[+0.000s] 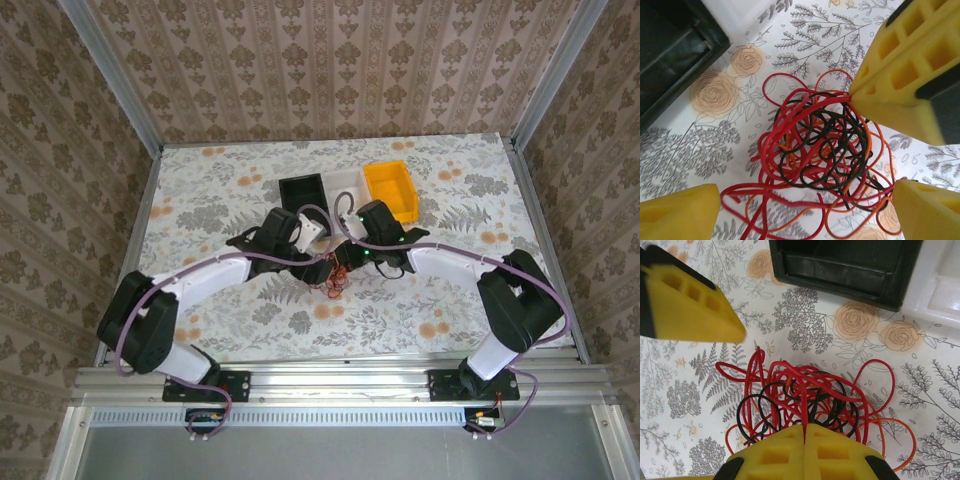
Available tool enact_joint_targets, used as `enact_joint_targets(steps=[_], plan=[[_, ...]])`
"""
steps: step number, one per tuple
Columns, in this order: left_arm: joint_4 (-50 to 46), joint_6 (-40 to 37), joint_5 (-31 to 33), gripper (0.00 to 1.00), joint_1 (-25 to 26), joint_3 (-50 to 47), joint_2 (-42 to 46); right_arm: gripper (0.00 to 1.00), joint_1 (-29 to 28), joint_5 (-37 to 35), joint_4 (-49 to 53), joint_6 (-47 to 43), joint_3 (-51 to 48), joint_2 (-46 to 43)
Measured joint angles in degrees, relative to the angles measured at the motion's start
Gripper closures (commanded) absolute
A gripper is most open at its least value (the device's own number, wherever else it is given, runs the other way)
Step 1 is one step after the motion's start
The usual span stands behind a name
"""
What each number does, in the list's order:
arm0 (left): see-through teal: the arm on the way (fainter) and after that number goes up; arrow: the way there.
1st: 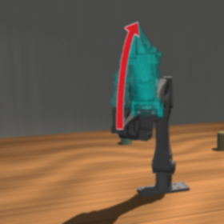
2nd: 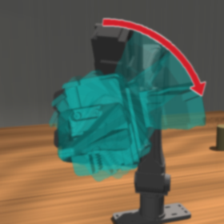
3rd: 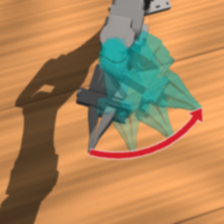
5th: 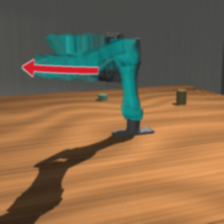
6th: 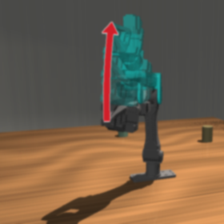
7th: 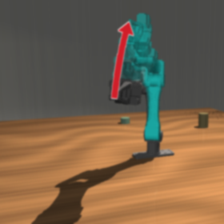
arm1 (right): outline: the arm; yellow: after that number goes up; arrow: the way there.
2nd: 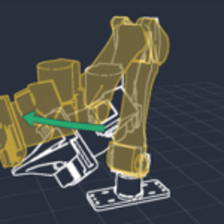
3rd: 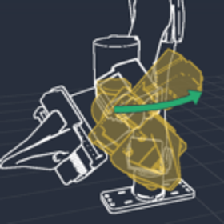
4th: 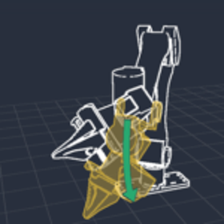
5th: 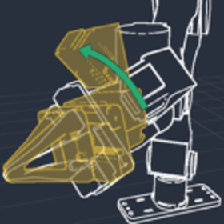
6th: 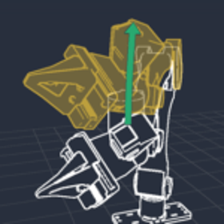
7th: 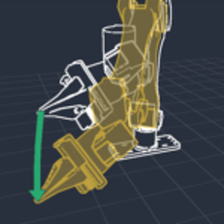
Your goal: Untangle the cables
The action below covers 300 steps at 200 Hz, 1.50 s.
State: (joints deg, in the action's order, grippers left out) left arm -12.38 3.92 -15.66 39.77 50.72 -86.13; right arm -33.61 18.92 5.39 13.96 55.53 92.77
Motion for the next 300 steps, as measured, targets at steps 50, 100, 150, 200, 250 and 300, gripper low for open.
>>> enact_joint_targets(steps=[50,100,150,200,250,300], plan=[[3.3,-1.0,6.4,0.11,2.9,2.4,-7.6,1.0,1.9,2.4,-0.1,1.6,-0.4,0.0],[8.6,-1.0,13.6,0.12,3.3,2.2,-9.0,1.0,6.1,5.2,-1.9,4.9,-2.8,-0.1],[11.4,-1.0,15.9,0.11,3.3,2.2,-13.1,1.0,12.2,6.5,-6.9,12.7,-9.3,-2.9],[12.8,-0.9,19.0,0.12,3.3,2.1,-13.6,1.0,13.6,5.0,-8.5,17.0,-12.4,-5.9],[12.6,-1.2,16.5,0.03,3.3,-0.7,-9.0,1.0,14.5,3.6,-8.6,19.1,-13.0,-6.4],[7.5,-2.3,4.9,0.05,2.5,0.3,-3.2,1.0,15.0,3.6,-8.6,19.3,-13.0,-4.7]])
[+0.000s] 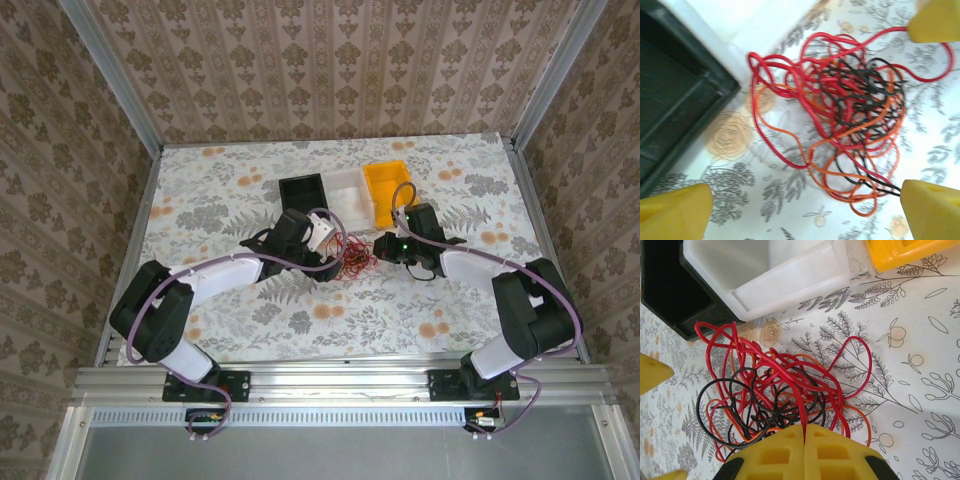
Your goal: Untangle the cables
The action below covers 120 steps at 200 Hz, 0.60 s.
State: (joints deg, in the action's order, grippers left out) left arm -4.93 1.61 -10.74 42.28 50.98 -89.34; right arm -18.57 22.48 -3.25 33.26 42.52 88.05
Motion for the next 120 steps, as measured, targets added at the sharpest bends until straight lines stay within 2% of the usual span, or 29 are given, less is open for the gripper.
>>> enact_joint_targets(steps=[38,95,120], plan=[[-2.4,0.1,-4.2,0.07,0.2,4.2,-4.8,1.0,0.0,0.0,0.0,0.0,0.2,0.4],[-2.4,1.0,-4.7,0.09,1.5,8.3,-12.7,0.99,-0.1,-1.1,0.0,0.0,0.2,0.4],[-2.4,1.1,-4.6,0.22,2.3,10.4,-15.6,0.99,-0.2,-1.3,0.0,0.0,0.2,0.4]])
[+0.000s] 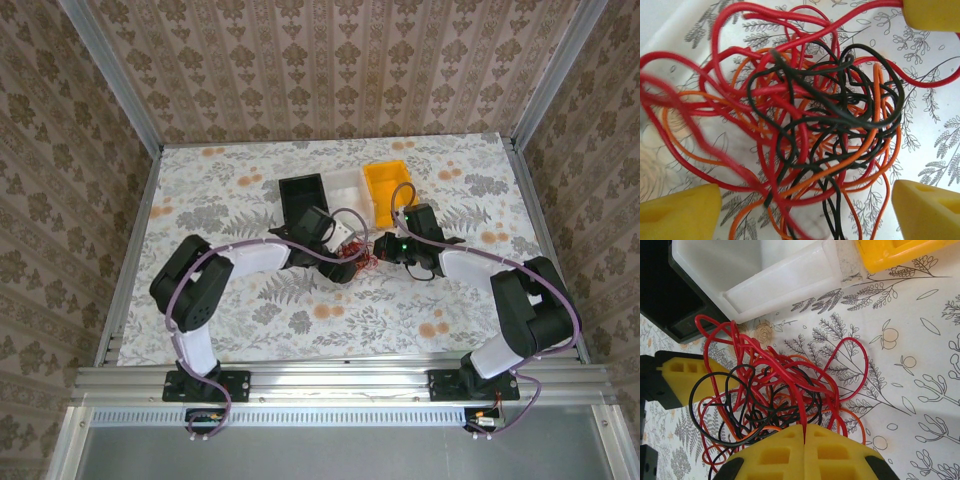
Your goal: Untangle the cables
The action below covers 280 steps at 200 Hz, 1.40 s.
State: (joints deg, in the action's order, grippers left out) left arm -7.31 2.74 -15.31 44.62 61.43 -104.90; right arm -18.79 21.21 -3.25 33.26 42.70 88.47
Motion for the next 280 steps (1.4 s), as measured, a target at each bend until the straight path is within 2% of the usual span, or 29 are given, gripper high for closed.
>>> enact_joint_targets(steps=[13,38,55,88,141,184,211,253,280], plan=[[0.0,0.2,0.3,0.35,0.3,0.7,-0.9,0.99,0.0,0.0,0.0,0.0,0.0,0.0],[0.7,0.9,1.4,0.64,0.3,0.8,-1.7,0.99,-0.1,0.0,0.0,0.0,0.0,0.0],[1.3,1.1,2.0,0.79,0.3,0.8,-2.2,1.0,-0.2,0.0,0.0,0.0,0.0,0.0],[2.6,1.8,4.1,1.0,0.1,0.5,-2.3,1.0,-0.2,-2.2,0.6,0.1,0.1,-0.4],[6.6,2.9,4.7,1.0,-2.3,-5.4,1.8,1.0,-0.4,-14.0,4.1,2.5,-0.2,-6.2],[6.0,3.6,5.7,1.0,-6.3,-11.7,7.0,1.0,4.4,-25.4,9.2,6.8,-2.0,-11.0],[5.9,3.7,5.9,1.0,-7.0,-13.8,8.3,1.0,8.0,-26.8,10.9,9.5,-4.3,-11.7],[5.7,4.2,8.2,1.0,-7.1,-15.1,10.0,1.0,10.0,-27.1,13.0,11.5,-5.0,-11.9],[6.3,5.9,9.6,1.0,-9.9,-17.9,12.8,1.0,13.3,-26.7,13.1,12.3,-5.4,-12.4]])
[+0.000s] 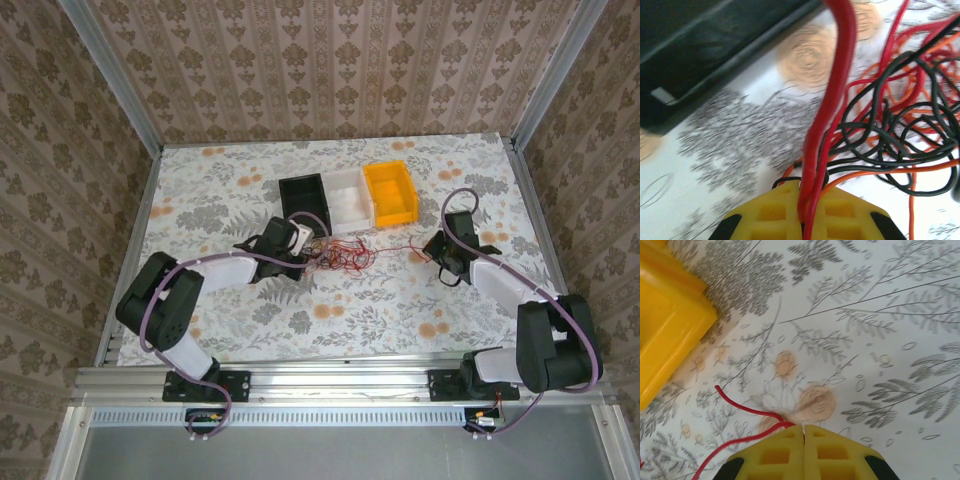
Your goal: Untangle the cables
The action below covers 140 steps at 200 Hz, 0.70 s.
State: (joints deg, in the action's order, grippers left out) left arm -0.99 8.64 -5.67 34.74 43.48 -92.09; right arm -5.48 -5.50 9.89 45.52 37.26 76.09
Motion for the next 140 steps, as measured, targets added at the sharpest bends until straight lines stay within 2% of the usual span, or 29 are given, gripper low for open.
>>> enact_joint_targets(steps=[42,82,118,140], plan=[[1.1,2.3,0.0,1.0,-1.8,-2.9,1.7,1.0,3.4,1.7,0.8,0.6,-1.0,0.0],[-0.3,4.9,5.6,1.0,-4.6,-3.7,1.7,1.0,7.5,-2.9,3.1,1.0,-1.0,0.0],[-0.3,5.6,6.2,1.0,-5.7,-3.9,2.1,1.0,9.0,-3.8,4.4,-0.4,-1.0,0.0],[-0.2,5.2,5.0,1.0,-4.1,-3.9,2.1,0.92,6.7,-0.8,2.9,-2.7,-0.9,0.0]])
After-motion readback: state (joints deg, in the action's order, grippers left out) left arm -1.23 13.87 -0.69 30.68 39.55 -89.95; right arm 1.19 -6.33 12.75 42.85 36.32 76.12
